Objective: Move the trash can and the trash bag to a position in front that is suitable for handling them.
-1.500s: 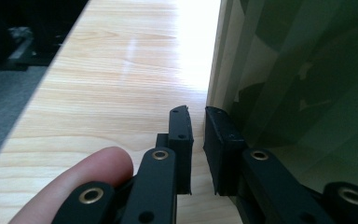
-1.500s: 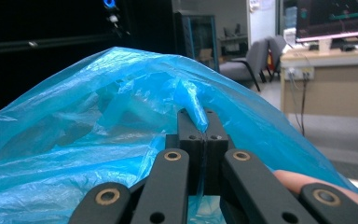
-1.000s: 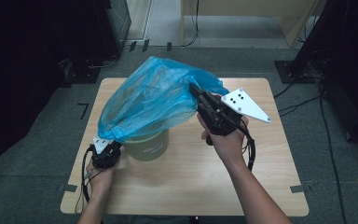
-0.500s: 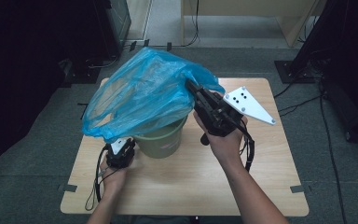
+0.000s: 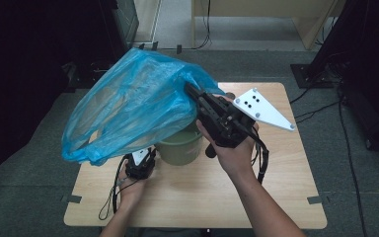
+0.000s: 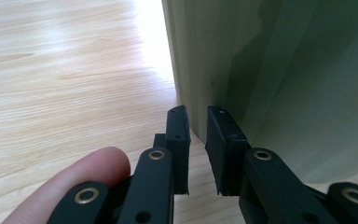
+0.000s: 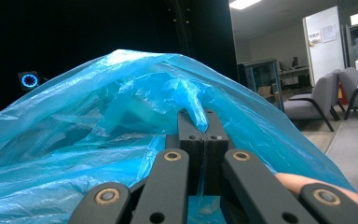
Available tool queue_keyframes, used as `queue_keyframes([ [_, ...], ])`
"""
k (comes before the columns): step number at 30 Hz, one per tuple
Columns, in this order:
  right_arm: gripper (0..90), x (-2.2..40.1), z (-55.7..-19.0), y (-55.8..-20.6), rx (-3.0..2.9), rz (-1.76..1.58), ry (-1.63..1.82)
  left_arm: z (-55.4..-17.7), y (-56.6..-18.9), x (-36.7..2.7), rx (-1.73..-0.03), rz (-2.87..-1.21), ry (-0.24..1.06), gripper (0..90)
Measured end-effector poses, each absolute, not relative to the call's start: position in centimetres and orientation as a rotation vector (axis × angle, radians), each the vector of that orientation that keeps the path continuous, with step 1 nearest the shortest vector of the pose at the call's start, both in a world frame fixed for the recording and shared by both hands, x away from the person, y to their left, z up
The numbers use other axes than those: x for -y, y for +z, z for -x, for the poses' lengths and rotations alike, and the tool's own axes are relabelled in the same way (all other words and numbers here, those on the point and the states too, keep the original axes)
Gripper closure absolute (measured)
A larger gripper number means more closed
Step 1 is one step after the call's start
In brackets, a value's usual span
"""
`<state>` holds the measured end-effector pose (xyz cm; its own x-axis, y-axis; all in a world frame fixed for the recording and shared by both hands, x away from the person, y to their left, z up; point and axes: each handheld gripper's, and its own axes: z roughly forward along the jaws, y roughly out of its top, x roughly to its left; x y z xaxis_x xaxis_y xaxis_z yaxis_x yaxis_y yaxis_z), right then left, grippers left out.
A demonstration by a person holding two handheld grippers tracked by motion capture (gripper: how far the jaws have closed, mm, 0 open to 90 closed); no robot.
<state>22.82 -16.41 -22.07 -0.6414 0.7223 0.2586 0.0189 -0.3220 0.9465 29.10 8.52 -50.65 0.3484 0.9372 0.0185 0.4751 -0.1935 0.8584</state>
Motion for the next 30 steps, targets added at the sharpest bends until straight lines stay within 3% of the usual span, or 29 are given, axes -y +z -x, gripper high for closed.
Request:
queue_keyframes([
  [13,90.0,14.3,-22.0,-20.9,-1.506,-0.939,2.068,-29.0,-50.7,-8.4,-1.232,-1.823,0.704,75.1],
  [21,89.9,14.4,-24.5,-24.4,-1.537,-1.086,1.991,-28.7,-50.9,-9.2,-1.265,-1.806,0.713,59.1],
  [26,59.3,14.8,-26.9,-27.2,-1.512,-1.160,1.921,-28.7,-51.1,-9.8,-1.285,-1.793,0.722,52.7],
  [30,47.8,15.3,-28.0,-29.1,-1.480,-1.180,1.776,-28.6,-51.0,-10.1,-1.289,-1.777,0.725,49.9],
])
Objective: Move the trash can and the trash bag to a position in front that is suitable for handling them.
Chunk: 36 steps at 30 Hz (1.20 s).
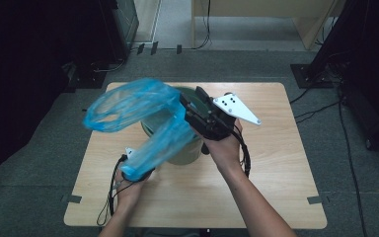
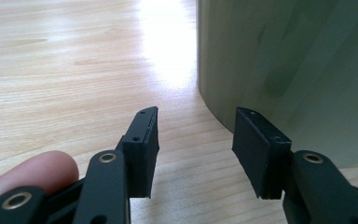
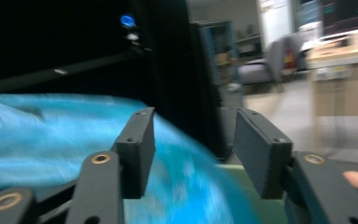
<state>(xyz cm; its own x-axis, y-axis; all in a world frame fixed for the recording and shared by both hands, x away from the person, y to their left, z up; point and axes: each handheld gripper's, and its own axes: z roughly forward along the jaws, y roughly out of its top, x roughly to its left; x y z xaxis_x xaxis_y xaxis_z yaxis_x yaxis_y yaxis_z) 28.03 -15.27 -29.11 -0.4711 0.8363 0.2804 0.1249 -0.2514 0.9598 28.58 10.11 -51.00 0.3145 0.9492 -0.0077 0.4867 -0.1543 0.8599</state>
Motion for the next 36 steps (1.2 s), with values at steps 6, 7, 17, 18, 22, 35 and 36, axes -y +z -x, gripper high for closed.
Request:
queue_keyframes([
  [6,44.3,17.7,-28.9,-31.6,-1.439,-1.252,1.669,-28.5,-50.6,-10.6,-1.301,-1.722,0.715,49.5],
  [7,44.5,18.2,-29.1,-32.0,-1.433,-1.255,1.652,-28.5,-50.4,-10.7,-1.304,-1.715,0.713,49.5],
  [17,76.5,23.5,-31.4,-38.8,-1.377,-1.397,1.463,-29.1,-47.8,-11.0,-1.259,-1.622,0.711,58.8],
  [18,77.7,23.5,-31.7,-39.3,-1.386,-1.406,1.450,-29.3,-47.7,-11.0,-1.260,-1.616,0.698,59.7],
  [22,83.5,23.3,-33.1,-42.0,-1.457,-1.465,1.422,-30.1,-47.3,-10.7,-1.264,-1.586,0.679,63.0],
  [35,90.0,20.5,-34.3,-45.2,-1.629,-1.356,1.472,-30.5,-47.8,-9.2,-1.226,-1.614,0.664,90.0],
  [36,90.0,20.5,-34.1,-45.3,-1.637,-1.350,1.464,-30.5,-47.7,-9.1,-1.229,-1.625,0.667,90.0],
])
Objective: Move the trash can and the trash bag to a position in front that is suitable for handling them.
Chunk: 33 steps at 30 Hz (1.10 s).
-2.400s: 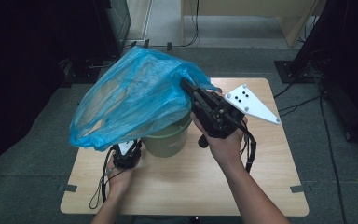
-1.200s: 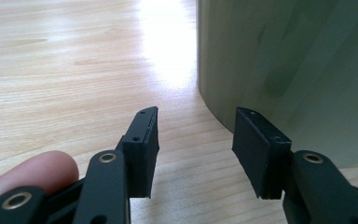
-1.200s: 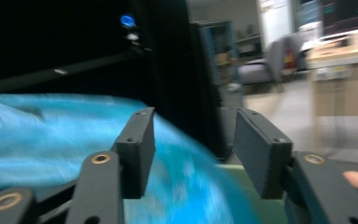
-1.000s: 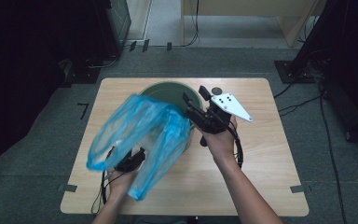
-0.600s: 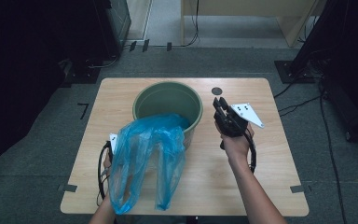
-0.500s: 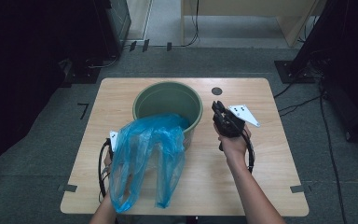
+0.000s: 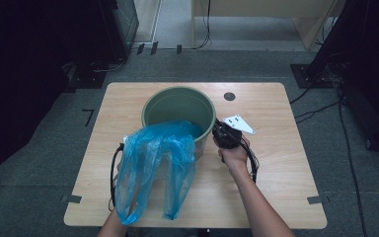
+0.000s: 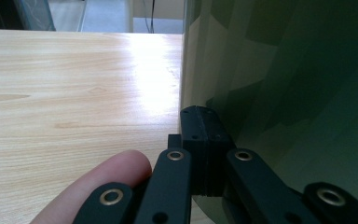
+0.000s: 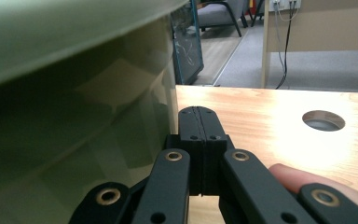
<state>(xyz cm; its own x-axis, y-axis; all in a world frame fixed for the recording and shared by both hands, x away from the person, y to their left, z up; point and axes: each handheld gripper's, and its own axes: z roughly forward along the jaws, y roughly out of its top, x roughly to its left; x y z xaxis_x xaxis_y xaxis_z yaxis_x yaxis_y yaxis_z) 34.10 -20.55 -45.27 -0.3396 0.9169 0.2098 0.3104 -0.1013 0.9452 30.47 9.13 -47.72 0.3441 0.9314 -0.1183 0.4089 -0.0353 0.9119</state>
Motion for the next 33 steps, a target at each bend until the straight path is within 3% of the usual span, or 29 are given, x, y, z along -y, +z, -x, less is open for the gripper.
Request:
queue_keyframes([
  [22,90.0,24.0,-26.9,-46.2,-1.640,-1.388,1.407,-26.3,-47.5,-5.7,-1.161,-1.699,0.673,90.0],
  [33,90.0,24.7,-25.0,-46.4,-1.637,-1.413,1.389,-25.5,-47.5,-4.9,-1.161,-1.693,0.665,90.0],
])
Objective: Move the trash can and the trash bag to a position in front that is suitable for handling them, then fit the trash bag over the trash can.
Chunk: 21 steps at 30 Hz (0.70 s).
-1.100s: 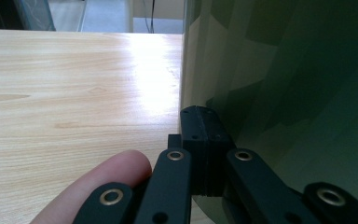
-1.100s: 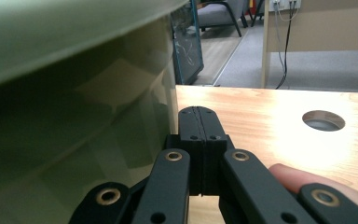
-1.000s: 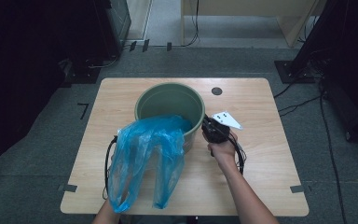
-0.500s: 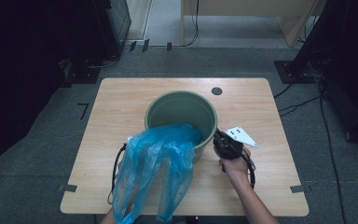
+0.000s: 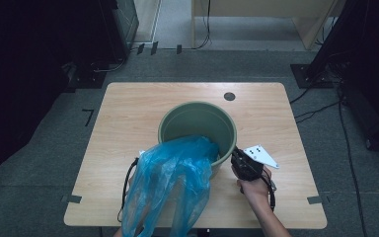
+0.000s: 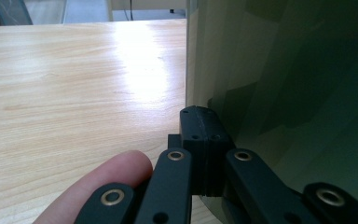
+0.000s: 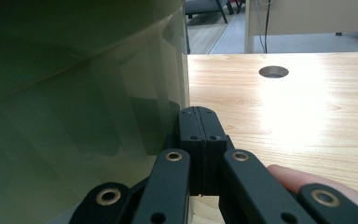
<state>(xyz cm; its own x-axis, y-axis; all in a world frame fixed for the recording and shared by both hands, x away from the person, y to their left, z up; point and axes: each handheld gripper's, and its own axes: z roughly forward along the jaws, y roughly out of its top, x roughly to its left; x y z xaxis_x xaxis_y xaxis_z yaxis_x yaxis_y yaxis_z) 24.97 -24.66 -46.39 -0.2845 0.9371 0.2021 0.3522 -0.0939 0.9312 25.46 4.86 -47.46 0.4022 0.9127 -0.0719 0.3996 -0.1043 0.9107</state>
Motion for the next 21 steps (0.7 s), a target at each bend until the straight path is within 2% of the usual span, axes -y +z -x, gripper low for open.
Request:
queue_keyframes([
  [3,90.0,24.8,-25.0,-46.5,-1.633,-1.405,1.398,-25.5,-47.5,-4.9,-1.162,-1.689,0.673,90.0],
  [4,90.0,24.9,-24.9,-46.5,-1.633,-1.406,1.399,-25.5,-47.5,-4.9,-1.178,-1.689,0.701,84.5],
  [6,76.7,25.1,-24.8,-46.3,-1.589,-1.405,1.378,-25.7,-47.6,-5.4,-1.210,-1.627,0.739,61.9],
  [7,70.2,25.4,-24.8,-46.2,-1.568,-1.398,1.387,-25.7,-47.3,-6.0,-1.224,-1.672,0.702,53.3],
  [8,68.2,25.7,-24.6,-45.9,-1.546,-1.396,1.396,-25.7,-47.2,-6.4,-1.232,-1.671,0.699,49.2],
  [11,64.5,26.6,-24.0,-44.7,-1.505,-1.383,1.407,-25.5,-47.1,-7.6,-1.242,-1.648,0.688,45.0],
  [21,58.3,27.0,-21.0,-41.0,-1.422,-1.317,1.432,-23.7,-46.9,-9.5,-1.210,-1.651,0.667,42.6],
])
